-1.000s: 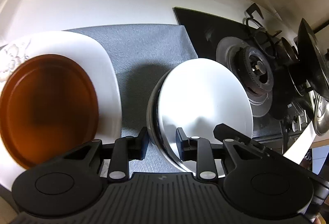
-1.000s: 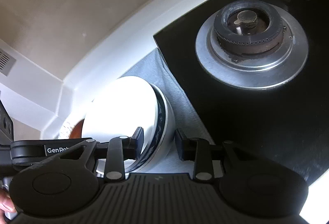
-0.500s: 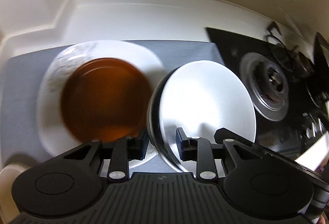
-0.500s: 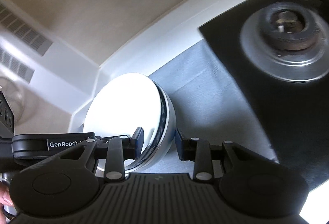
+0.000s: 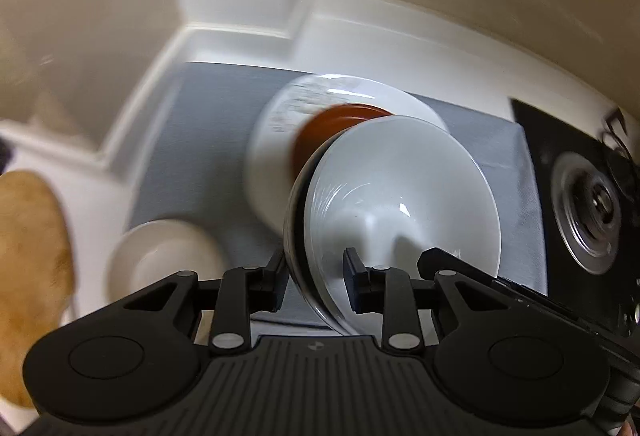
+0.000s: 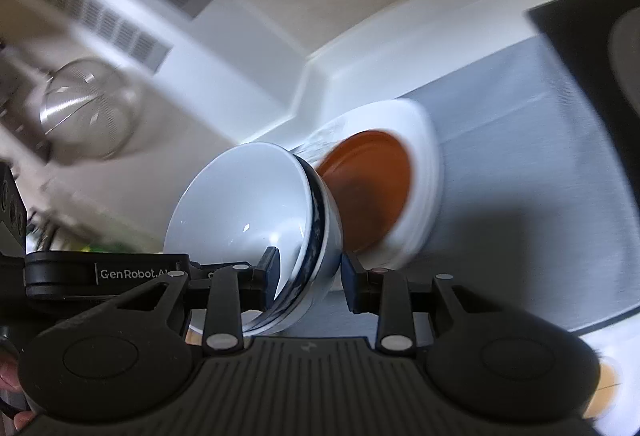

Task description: Organize plates and bowls

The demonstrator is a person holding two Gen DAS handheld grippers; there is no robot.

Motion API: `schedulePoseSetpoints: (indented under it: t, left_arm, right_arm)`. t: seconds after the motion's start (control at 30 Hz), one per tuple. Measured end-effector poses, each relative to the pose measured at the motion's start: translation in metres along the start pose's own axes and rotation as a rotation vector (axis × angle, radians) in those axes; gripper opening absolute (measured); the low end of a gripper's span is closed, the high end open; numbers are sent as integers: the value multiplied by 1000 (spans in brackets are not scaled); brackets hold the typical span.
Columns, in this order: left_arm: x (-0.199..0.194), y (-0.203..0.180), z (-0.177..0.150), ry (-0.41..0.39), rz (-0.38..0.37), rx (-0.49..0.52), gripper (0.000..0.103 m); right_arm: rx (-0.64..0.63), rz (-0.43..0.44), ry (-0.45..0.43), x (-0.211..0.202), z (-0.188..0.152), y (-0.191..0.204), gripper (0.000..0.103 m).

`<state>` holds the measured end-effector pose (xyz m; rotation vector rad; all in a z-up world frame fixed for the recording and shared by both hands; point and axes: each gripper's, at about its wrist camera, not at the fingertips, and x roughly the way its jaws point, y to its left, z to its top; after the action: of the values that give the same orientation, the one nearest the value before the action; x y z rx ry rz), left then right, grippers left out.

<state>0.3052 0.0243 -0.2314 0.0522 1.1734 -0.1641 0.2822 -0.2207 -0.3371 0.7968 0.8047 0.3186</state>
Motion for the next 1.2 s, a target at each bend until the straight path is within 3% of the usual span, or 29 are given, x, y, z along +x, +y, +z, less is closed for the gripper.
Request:
schedulePoseSetpoints:
  t: [0.23, 0.47, 0.77, 1.2]
  left_arm:
    - [-46, 67, -16, -49, 42, -150, 32]
    - [-68, 115, -24, -85, 41, -218, 32]
    - [-36, 151, -22, -30, -19, -229, 32]
    - [36, 194, -40, 118, -118, -254, 33]
  right_arm:
    - [-98, 98, 65, 20, -8, 59, 36]
    - [-176, 115, 99, 35, -14, 105, 36]
    - [-200, 11, 152, 63, -32, 125, 37]
    - [-248, -153, 281, 117, -65, 126, 37]
